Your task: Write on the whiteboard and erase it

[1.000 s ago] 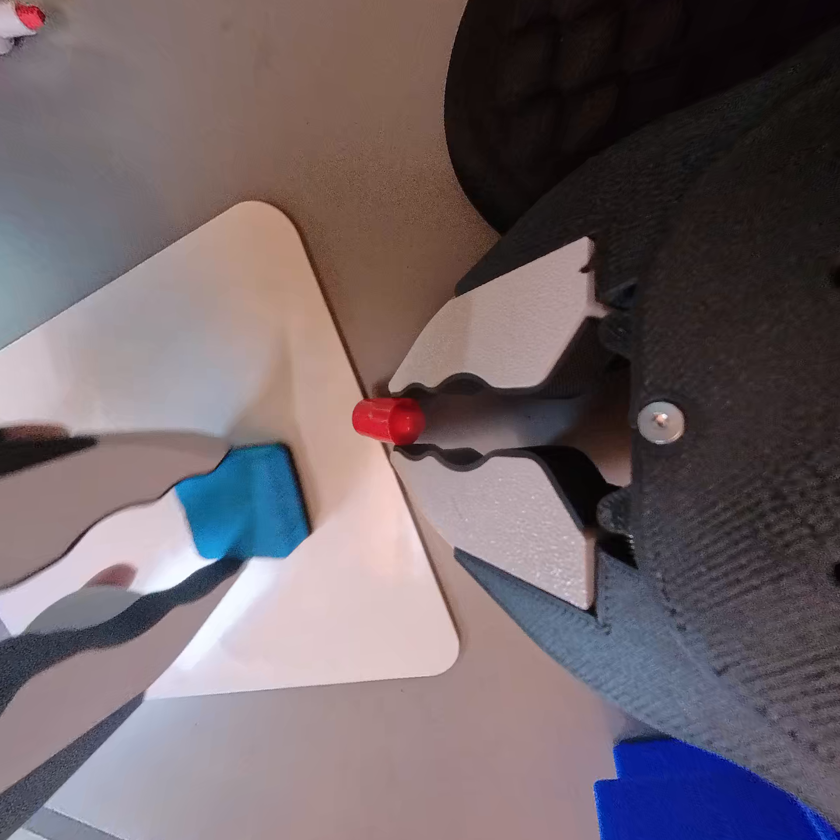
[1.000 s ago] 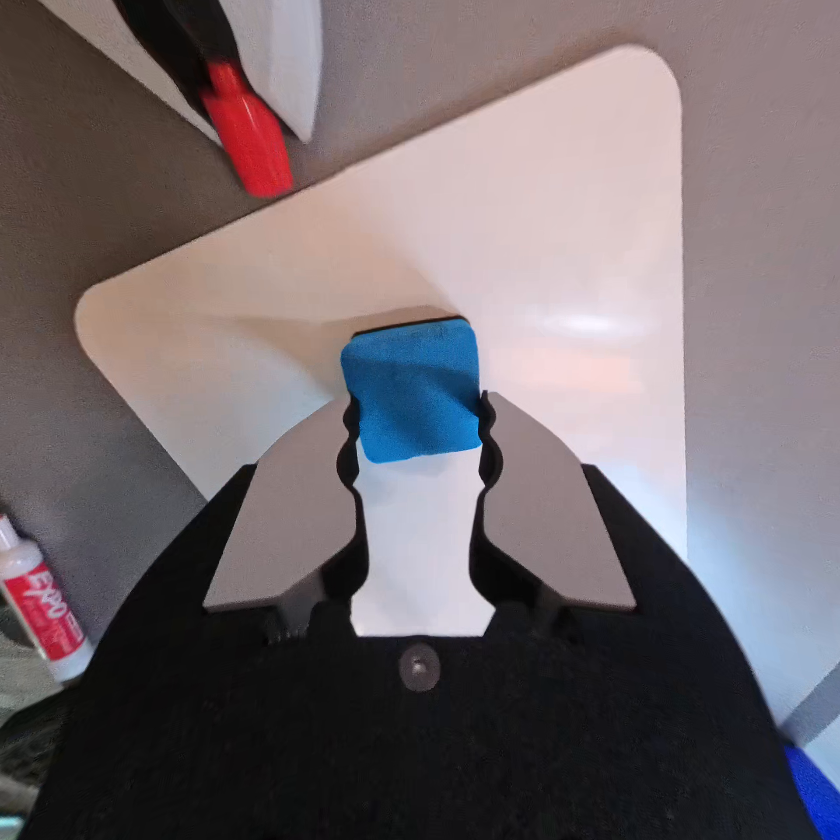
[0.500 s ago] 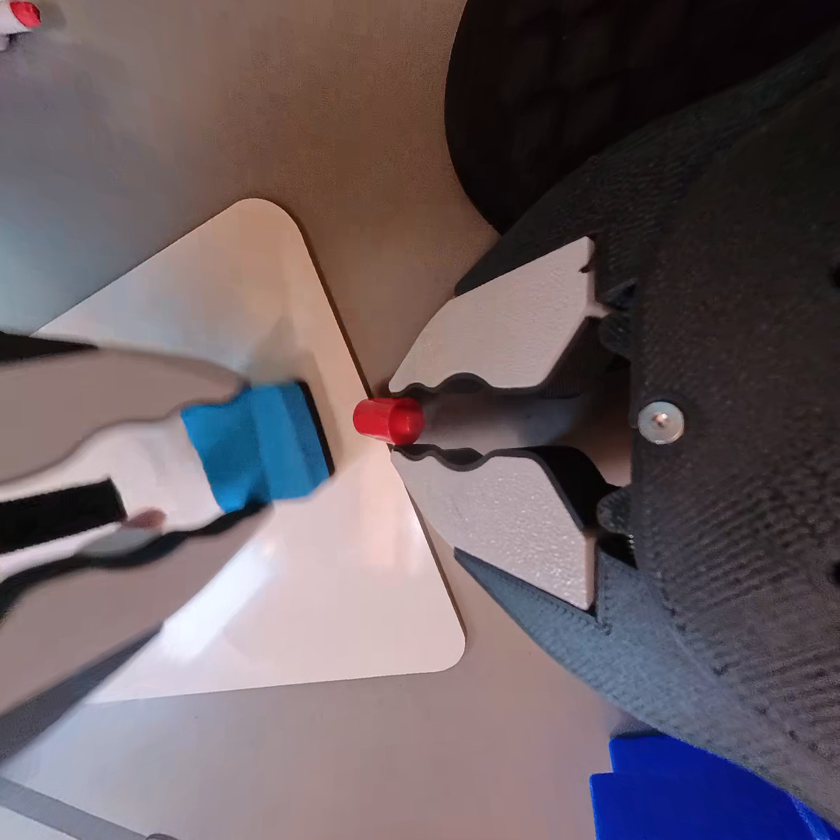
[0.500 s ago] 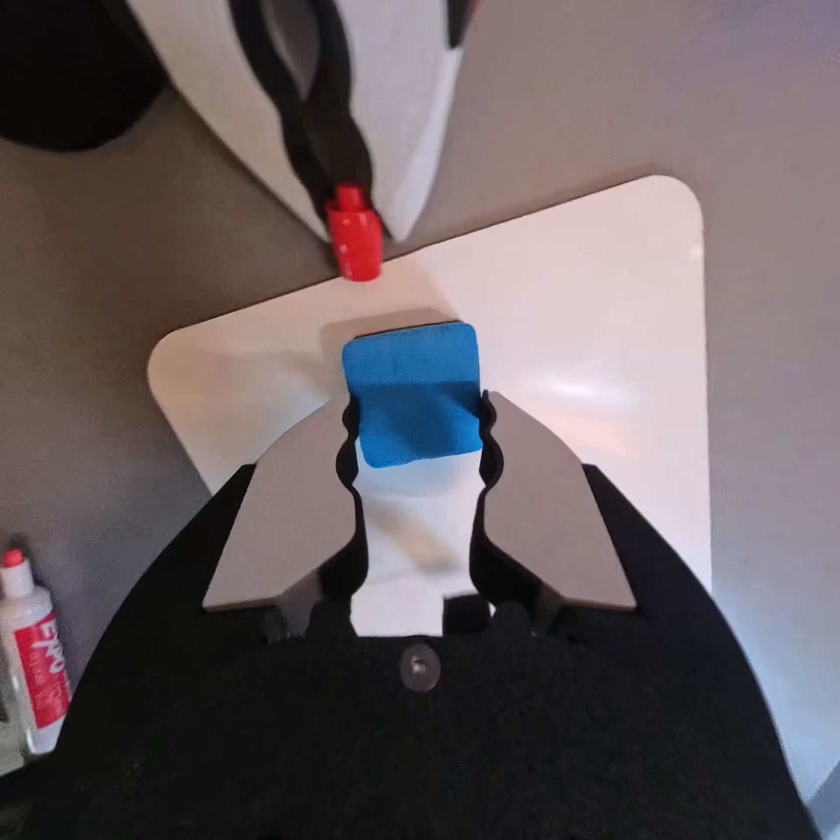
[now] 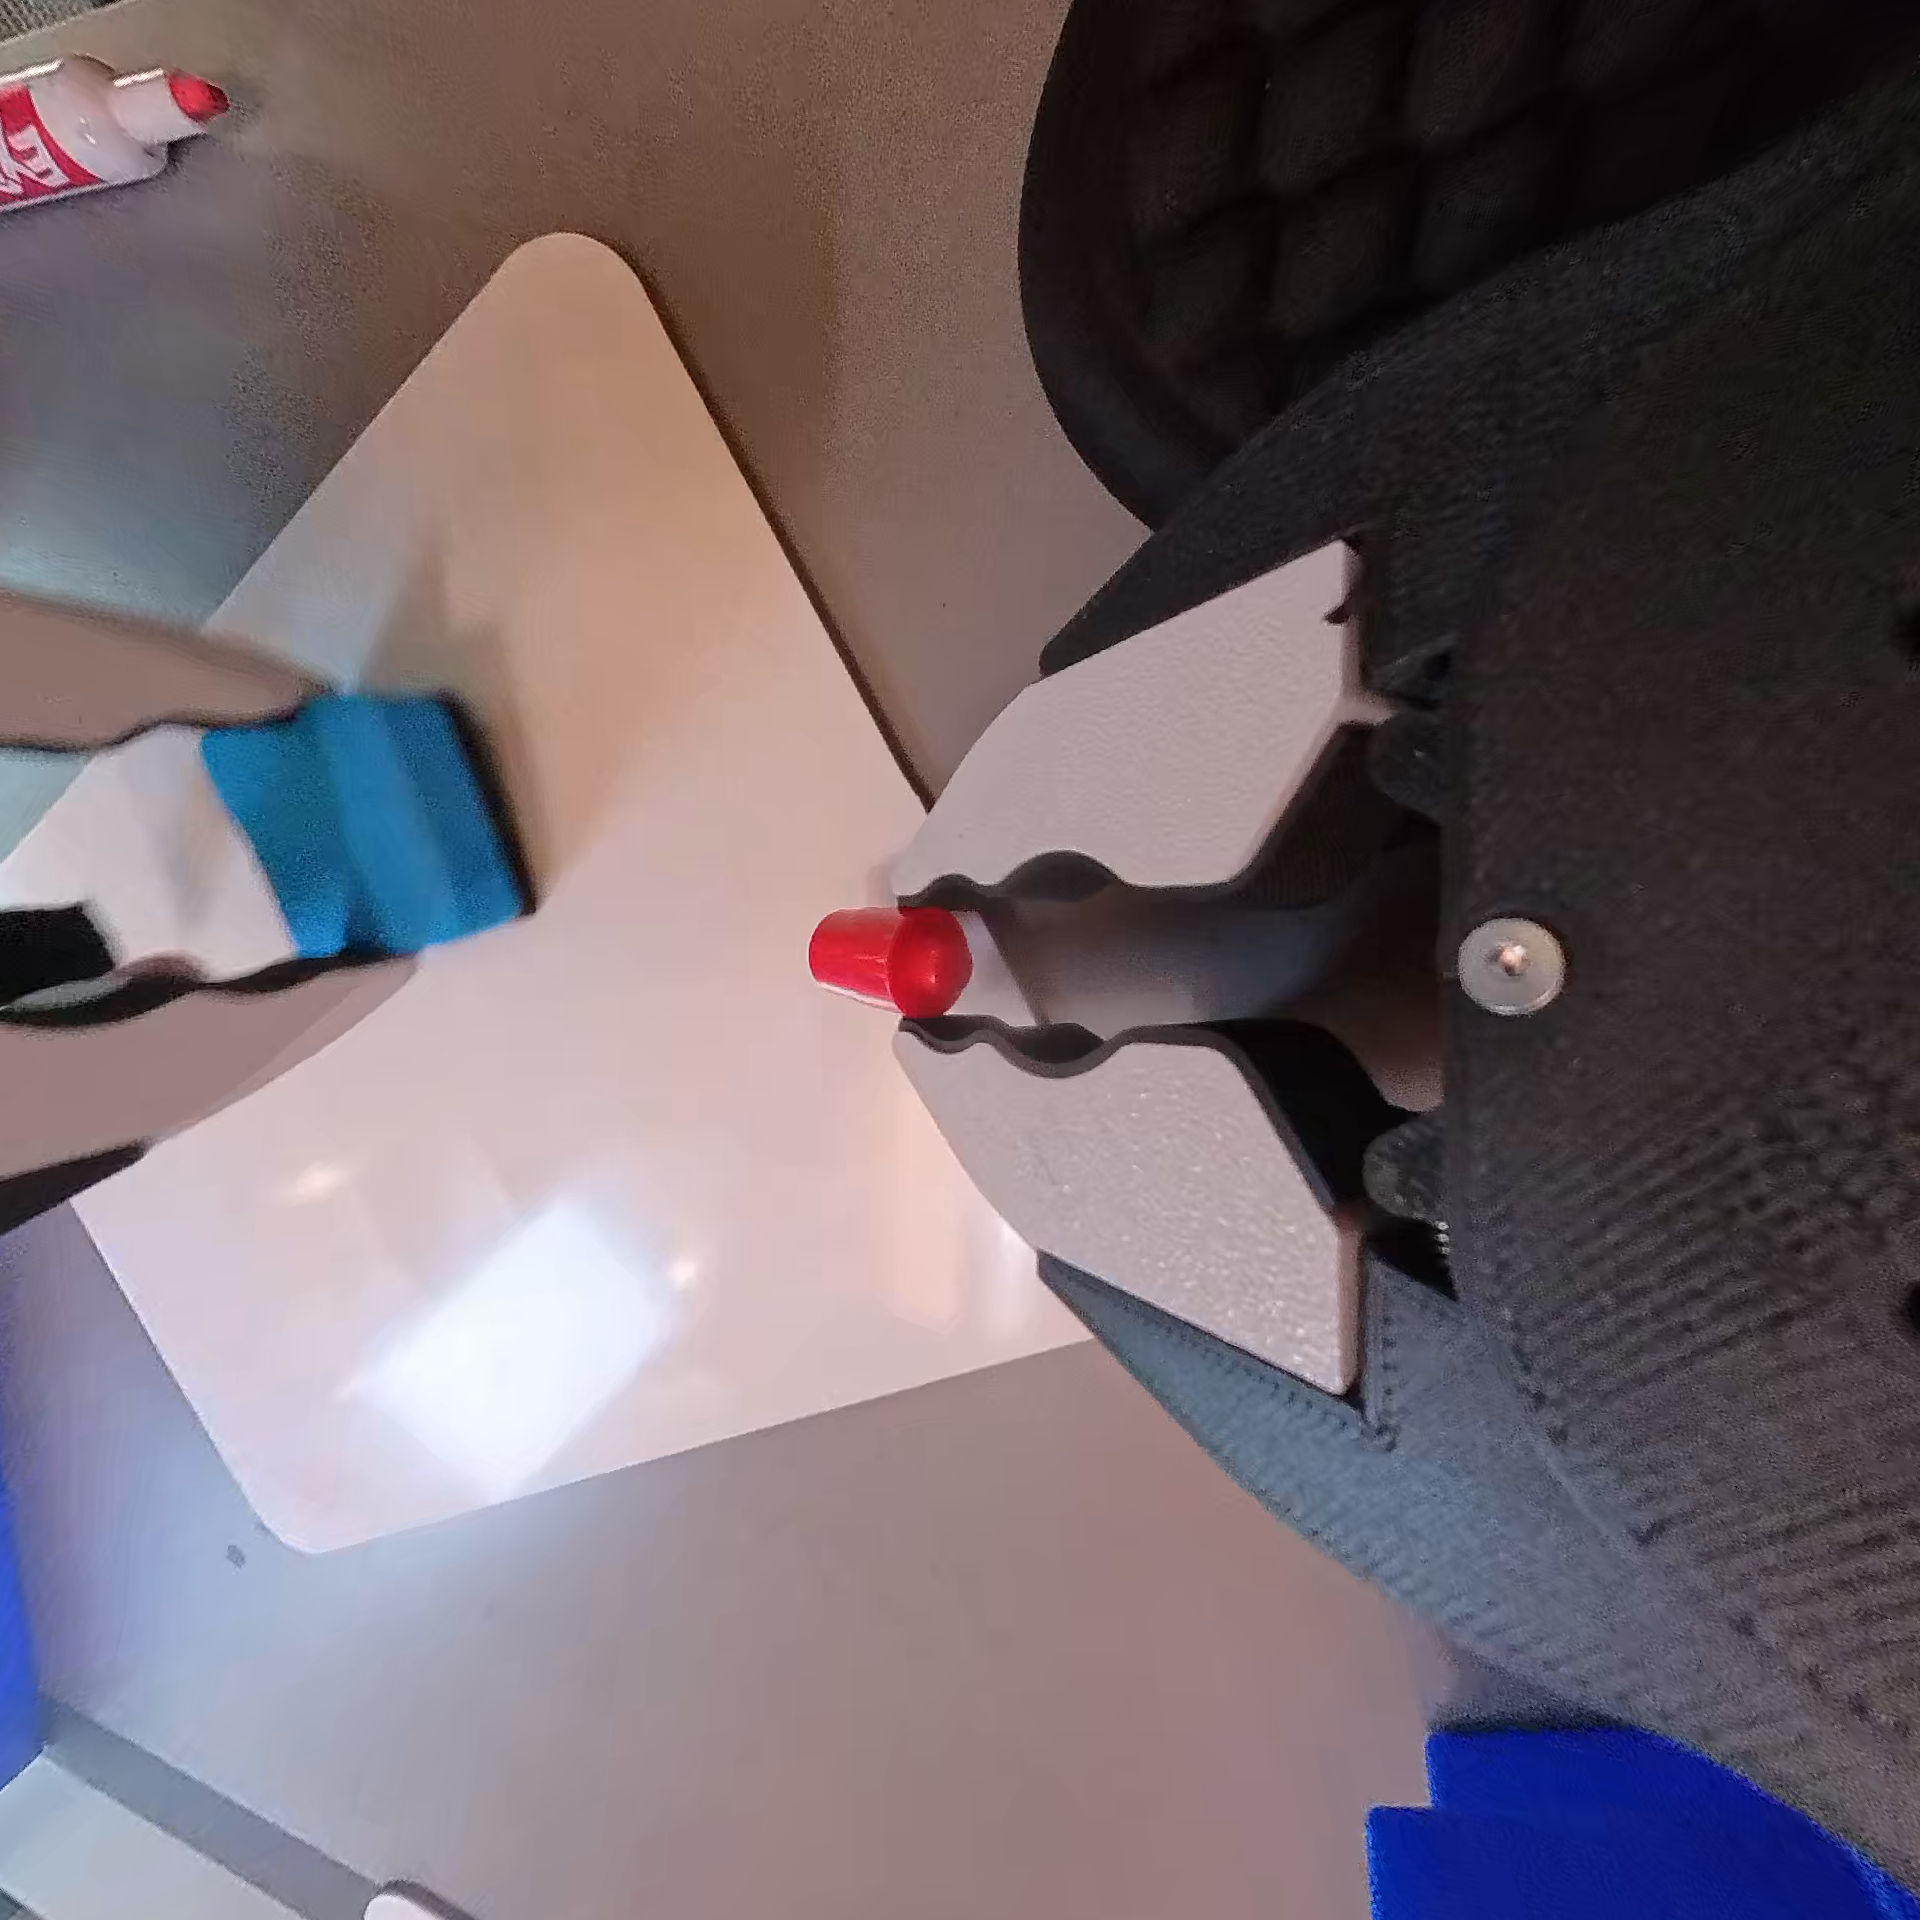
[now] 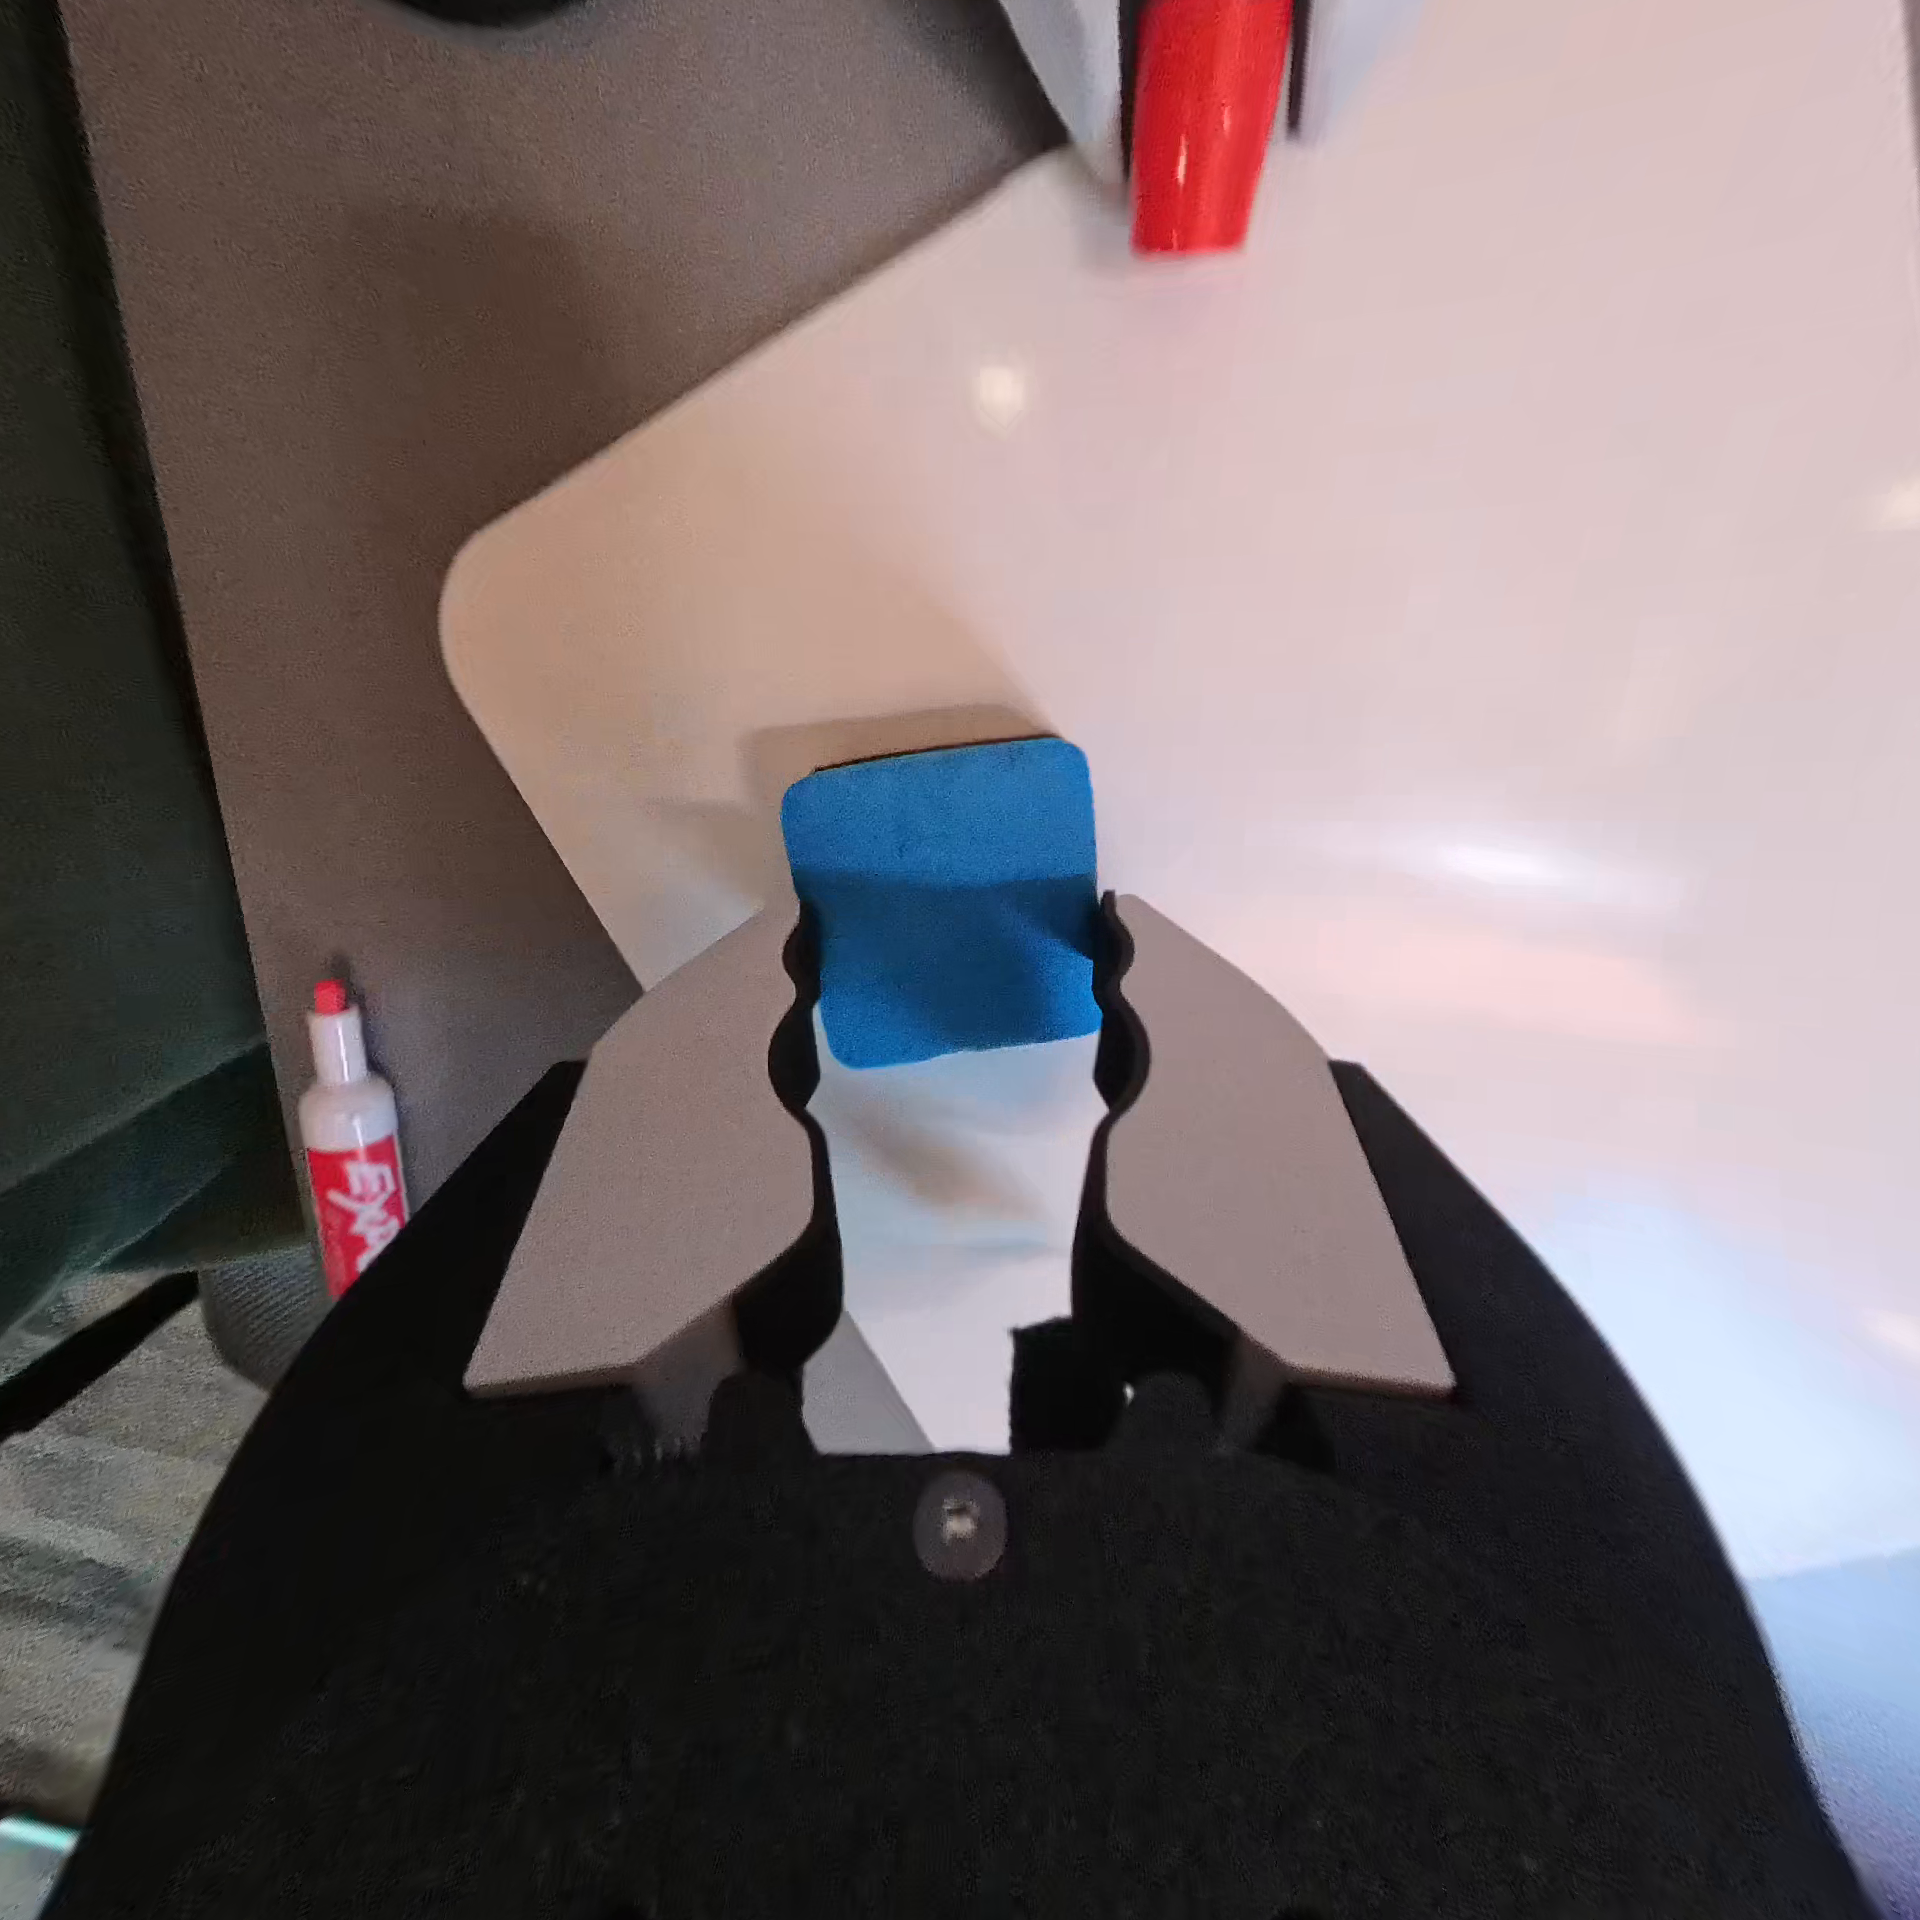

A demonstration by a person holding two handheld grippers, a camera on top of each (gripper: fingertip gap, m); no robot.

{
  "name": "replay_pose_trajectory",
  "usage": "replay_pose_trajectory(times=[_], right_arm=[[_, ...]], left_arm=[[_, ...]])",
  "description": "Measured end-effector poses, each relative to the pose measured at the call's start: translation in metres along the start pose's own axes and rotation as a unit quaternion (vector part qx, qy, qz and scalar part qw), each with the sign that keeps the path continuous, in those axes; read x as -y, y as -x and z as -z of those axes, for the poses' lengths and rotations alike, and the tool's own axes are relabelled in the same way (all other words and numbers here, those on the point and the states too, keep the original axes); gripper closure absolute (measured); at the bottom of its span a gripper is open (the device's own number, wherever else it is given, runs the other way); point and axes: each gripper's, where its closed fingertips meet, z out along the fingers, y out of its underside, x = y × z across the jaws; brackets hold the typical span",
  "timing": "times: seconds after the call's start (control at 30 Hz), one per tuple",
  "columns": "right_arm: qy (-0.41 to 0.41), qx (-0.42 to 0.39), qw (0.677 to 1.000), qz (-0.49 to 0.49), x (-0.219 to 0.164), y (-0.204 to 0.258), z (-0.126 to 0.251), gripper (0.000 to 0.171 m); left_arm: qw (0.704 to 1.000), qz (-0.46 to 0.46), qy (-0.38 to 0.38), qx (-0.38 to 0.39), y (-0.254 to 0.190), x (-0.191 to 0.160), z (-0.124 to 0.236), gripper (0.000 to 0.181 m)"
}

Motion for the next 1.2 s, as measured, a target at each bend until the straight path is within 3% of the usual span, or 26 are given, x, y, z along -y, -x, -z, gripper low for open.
replay_pose_trajectory(times=[0.13,0.27,0.4,0.53,0.6,0.67,0.77,0.87,0.97,1.1,1.2], right_arm=[[0.001,-0.095,0.988,-0.12,-0.063,-0.068,0.036,0.12],[-0.035,-0.222,0.935,-0.276,-0.13,-0.166,0.088,0.119],[-0.022,-0.259,0.885,-0.387,-0.18,-0.225,0.101,0.119],[-0.009,-0.251,0.848,-0.466,-0.195,-0.249,0.097,0.119],[0.023,-0.245,0.847,-0.472,-0.199,-0.247,0.089,0.118],[0.049,-0.259,0.849,-0.458,-0.204,-0.246,0.083,0.106],[0.018,-0.269,0.858,-0.436,-0.197,-0.244,0.085,0.09],[-0.092,-0.271,0.888,-0.361,-0.156,-0.223,0.108,0.086],[-0.18,-0.183,0.936,-0.24,-0.102,-0.14,0.116,0.1],[-0.158,-0.049,0.982,-0.088,-0.073,0.009,0.079,0.116],[-0.12,0.019,0.99,-0.068,-0.079,0.09,0.044,0.117]], left_arm=[[1.0,0.005,-0.007,0.0,0.0,0.002,-0.001,0.162],[1.0,0.007,-0.011,0.006,0.002,0.002,-0.001,0.162],[1.0,-0.002,-0.011,0.012,0.002,0.002,0.0,0.162],[1.0,-0.006,-0.015,0.015,0.002,0.003,0.0,0.162],[1.0,-0.01,-0.016,0.017,0.002,0.003,0.0,0.162],[1.0,-0.014,-0.017,0.017,0.002,0.003,0.001,0.162],[1.0,-0.015,-0.018,0.015,0.002,0.003,0.001,0.162],[1.0,-0.018,-0.014,0.021,0.003,0.002,0.002,0.162],[0.999,-0.018,-0.008,0.026,0.006,0.0,0.002,0.162],[0.999,-0.007,-0.007,0.035,0.011,-0.001,0.002,0.162],[0.999,-0.002,-0.008,0.042,0.014,-0.001,0.002,0.162]])
